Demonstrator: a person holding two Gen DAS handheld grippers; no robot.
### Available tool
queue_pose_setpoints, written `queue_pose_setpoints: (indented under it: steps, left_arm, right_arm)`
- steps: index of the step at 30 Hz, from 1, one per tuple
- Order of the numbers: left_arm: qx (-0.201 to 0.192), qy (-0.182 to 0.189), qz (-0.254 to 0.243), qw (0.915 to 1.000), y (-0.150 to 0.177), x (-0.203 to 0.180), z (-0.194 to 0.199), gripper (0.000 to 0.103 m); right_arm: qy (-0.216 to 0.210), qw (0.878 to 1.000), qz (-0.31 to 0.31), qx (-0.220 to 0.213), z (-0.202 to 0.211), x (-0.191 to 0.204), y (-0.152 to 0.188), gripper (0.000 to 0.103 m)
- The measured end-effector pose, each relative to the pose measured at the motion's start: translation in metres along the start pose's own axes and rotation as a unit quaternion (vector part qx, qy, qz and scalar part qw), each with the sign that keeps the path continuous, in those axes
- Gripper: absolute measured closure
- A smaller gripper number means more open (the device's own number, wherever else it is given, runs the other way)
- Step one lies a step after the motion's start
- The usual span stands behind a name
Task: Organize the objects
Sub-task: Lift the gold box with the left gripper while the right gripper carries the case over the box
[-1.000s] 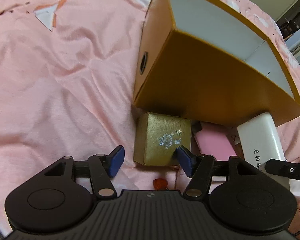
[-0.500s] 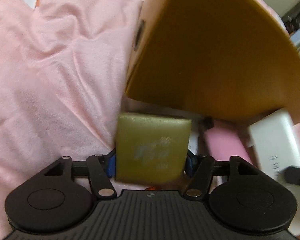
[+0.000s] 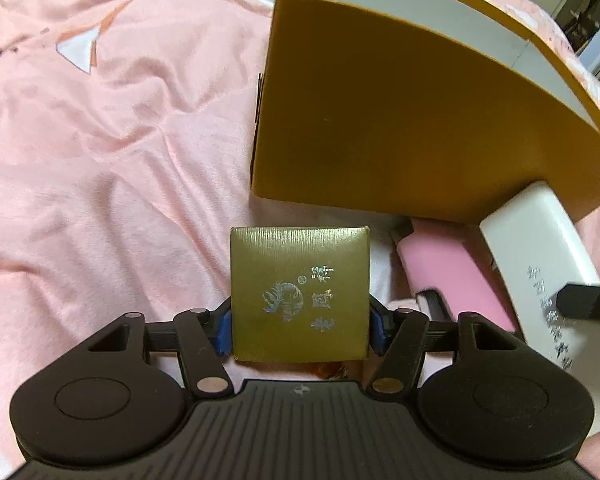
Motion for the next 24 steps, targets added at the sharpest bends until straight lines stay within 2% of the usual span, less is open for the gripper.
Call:
queue_pose_setpoints:
  steps: [6,12,13,17,19,24]
  left_arm:
    - [-0.007,-0.040,-0.036,0.9985,0.009,-0.002,0.006,0.027]
    - [-0.045,-0.034,-0.026,0.9981,0.008,0.003,0.017,0.028]
    - [-0.048,-0.034,-0.028,0.9979,0.000,-0.002,0.017,0.032]
    - [-0.068,-0.037,-0.033,0.9965,-0.002,-0.003,0.025,0.034]
    - [-0.082,-0.034,-0.033,0.9955,0.012,-0.017,0.040,0.034]
    - [-0.113,-0.024,-0.039,0.9926,0.009,-0.020,0.063,0.036]
  right_arm:
    - [0.003,1.000,0.005,-0.003,-0.001,0.001,0.001,0.073]
    - [0.003,1.000,0.009,-0.004,-0.001,0.002,0.001,0.073]
    - [0.003,1.000,0.010,-0.005,-0.001,0.002,0.001,0.073]
    - [0.005,1.000,0.013,-0.005,-0.002,0.002,0.001,0.073]
    - [0.007,1.000,0.017,-0.005,-0.001,0.002,0.002,0.073]
    - [-0.004,1.000,0.024,-0.007,0.009,0.007,0.003,0.073]
Point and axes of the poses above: each gripper's, at about its wrist camera, not at the fingertips, and z roughly against the way its jaws point, x to its left, y to its underside, the point moved 10 cm from there along -z, roughly the way its jaws point, and after that the axes turned 11 degrees about x, right-handed, at the moved point
